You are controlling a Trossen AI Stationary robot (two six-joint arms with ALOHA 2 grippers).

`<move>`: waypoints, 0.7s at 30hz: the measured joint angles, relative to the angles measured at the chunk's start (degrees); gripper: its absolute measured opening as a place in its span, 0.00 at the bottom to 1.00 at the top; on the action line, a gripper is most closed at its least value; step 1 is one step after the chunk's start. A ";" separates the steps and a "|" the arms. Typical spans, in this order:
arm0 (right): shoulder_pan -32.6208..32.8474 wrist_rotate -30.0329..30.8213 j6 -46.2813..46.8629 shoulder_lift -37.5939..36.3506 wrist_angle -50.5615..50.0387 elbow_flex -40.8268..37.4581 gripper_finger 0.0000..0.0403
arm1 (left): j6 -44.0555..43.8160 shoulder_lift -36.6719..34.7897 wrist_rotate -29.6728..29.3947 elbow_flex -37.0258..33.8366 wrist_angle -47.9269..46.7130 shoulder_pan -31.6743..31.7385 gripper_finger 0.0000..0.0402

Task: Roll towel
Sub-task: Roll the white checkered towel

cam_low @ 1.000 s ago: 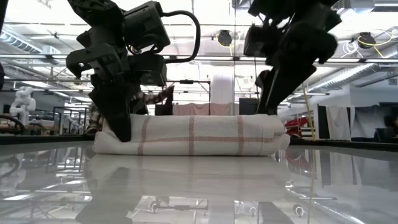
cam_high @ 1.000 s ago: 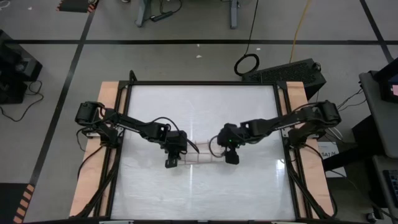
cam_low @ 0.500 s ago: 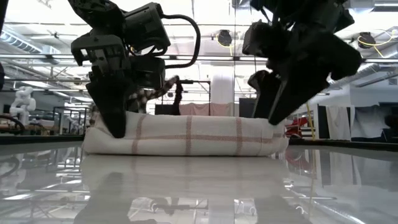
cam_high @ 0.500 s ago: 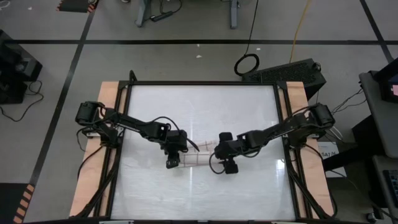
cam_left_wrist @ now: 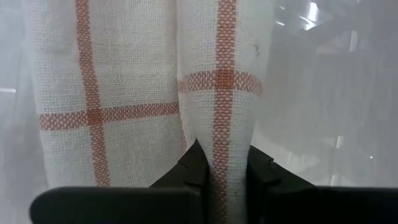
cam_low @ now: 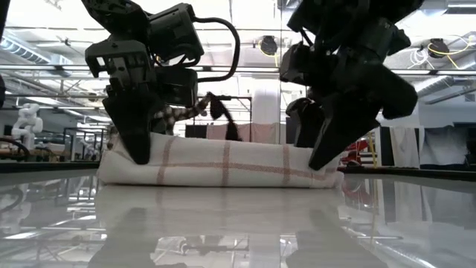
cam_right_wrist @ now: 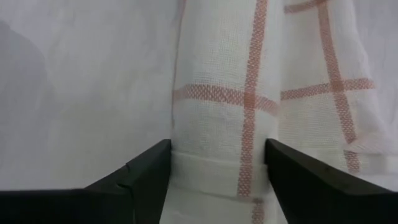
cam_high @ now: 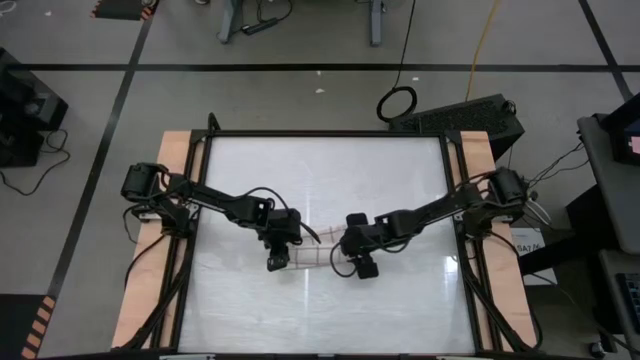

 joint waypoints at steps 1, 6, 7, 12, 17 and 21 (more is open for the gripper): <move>-0.24 -0.01 -0.01 0.40 0.22 0.00 0.60 | -0.04 0.00 -0.14 0.00 0.00 0.01 0.13; -1.82 -3.61 -0.08 1.93 1.94 0.02 0.58 | 0.18 0.00 -2.35 0.00 -0.04 -0.01 0.14; -2.15 -4.31 0.19 1.96 1.95 0.02 0.56 | 0.23 0.00 -2.48 0.00 -0.04 -0.01 0.15; -4.24 -8.96 2.38 1.96 1.81 0.04 0.38 | 0.34 -1.25 -1.33 0.00 0.15 -0.01 0.30; -6.03 -14.93 4.27 2.03 1.79 0.04 0.17 | 0.28 -5.72 -1.65 0.02 -2.53 -0.01 0.51; -7.18 -20.12 6.19 2.07 1.32 0.04 0.10 | 0.26 -11.37 -5.52 0.02 -8.55 -0.01 0.61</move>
